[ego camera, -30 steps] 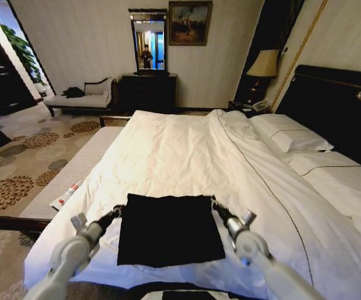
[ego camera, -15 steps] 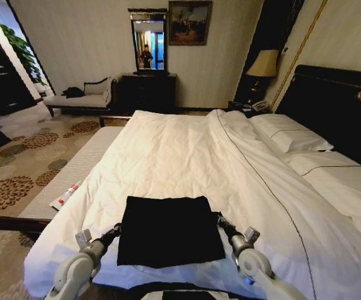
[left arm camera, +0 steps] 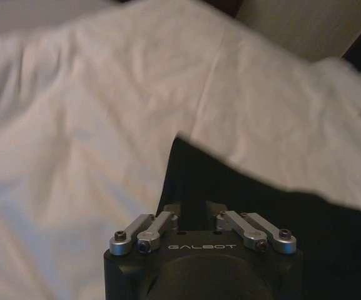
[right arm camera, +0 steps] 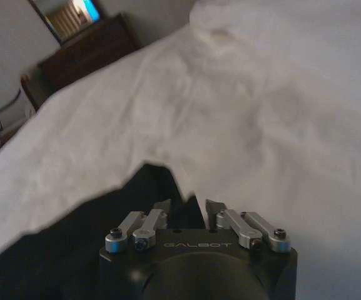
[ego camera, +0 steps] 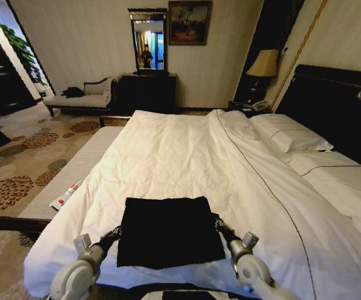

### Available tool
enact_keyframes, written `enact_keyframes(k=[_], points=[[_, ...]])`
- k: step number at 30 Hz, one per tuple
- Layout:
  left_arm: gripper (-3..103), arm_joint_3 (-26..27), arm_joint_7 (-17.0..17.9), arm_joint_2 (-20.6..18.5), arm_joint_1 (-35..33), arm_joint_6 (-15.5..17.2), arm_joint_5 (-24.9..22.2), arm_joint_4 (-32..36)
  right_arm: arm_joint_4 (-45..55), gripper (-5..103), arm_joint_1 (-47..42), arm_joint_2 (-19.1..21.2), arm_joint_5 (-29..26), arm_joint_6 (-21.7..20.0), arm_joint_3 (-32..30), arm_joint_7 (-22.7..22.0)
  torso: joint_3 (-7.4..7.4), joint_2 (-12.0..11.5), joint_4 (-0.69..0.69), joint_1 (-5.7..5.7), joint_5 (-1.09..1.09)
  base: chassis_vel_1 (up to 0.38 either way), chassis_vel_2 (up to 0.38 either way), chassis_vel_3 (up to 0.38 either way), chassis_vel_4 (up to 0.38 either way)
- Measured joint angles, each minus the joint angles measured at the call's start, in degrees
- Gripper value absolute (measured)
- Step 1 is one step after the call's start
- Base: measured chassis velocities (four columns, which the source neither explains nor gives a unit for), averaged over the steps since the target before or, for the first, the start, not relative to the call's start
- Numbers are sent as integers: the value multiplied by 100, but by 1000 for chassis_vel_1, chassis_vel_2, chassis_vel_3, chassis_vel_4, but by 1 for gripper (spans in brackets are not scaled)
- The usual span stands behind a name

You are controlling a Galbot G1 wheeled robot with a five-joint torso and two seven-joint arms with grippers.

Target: Fold the clothes on the bed.

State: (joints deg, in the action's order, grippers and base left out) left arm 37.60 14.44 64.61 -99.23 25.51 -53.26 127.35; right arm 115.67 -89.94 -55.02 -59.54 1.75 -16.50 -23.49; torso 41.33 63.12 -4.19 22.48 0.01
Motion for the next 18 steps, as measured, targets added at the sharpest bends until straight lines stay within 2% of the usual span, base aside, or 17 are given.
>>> enact_keyframes(k=[2, 3, 4, 6, 7, 8, 9, 10, 12, 13, 15, 16, 18], points=[[36, 230, -86, -19, 62, -47, -106, 212, 349, 38, -193, -25, -8, 29, -293, -110, 0, 0, -4, -1, -1, 0, 0, 0, 0], [36, 315, -105, -20, 99, -47, -194, 274, 450, 38, -211, -37, -27, 37, -391, -149, 0, 0, -4, 0, -1, 0, 0, 0, 0], [46, 531, -125, -20, 243, -48, -460, 390, 684, 50, -192, -73, -94, 61, -647, -267, -1, 0, -3, -1, -1, 0, 0, 0, 0], [46, 610, -125, -19, 323, -48, -580, 409, 768, 50, -152, -94, -116, 75, -758, -328, 0, 1, -2, -1, -1, 0, 0, 0, 0], [51, 711, -113, -17, 511, -44, -794, 398, 843, 55, -60, -120, -143, 100, -896, -417, 0, 0, 0, -1, -2, 0, 0, 0, 0], [51, 722, -111, -16, 561, -44, -836, 380, 856, 60, -22, -129, -156, 107, -932, -443, 0, 0, 0, 0, -1, 0, 0, 0, 0], [57, 729, -41, -12, 759, -41, -949, 254, 859, 60, 79, -158, -198, 121, -997, -499, -1, 0, -1, 0, 0, 0, 0, 0, 0], [68, 651, 14, 15, 1012, -40, -1005, -20, 780, 71, 248, -205, -255, 128, -1012, -555, 0, 0, -3, 0, -1, 0, 0, 0, 0], [68, 605, 42, 50, 1105, -37, -1007, -173, 687, 71, 373, -235, -267, 129, -955, -588, 0, 0, -7, 0, -3, 0, 0, 0, 0], [74, 568, 41, 104, 1161, -36, -994, -304, 602, 77, 471, -255, -273, 128, -880, -607, 1, 0, -6, 0, -3, 0, 0, 0, 0], [84, 369, -71, 330, 1411, -56, -815, -852, 259, 88, 822, -410, -260, 93, -527, -630, 1, -1, 4, 0, -1, 0, 0, 0, 0], [89, 273, -143, 376, 1557, -65, -768, -1062, 185, 93, 852, -479, -236, 80, -454, -629, 1, -1, 3, 0, -1, 0, 0, 0, 0], [89, 199, -201, 402, 1686, -74, -745, -1235, 132, 93, 867, -535, -213, 72, -412, -627, 1, -1, 2, 0, -1, 0, 0, 0, 0]])
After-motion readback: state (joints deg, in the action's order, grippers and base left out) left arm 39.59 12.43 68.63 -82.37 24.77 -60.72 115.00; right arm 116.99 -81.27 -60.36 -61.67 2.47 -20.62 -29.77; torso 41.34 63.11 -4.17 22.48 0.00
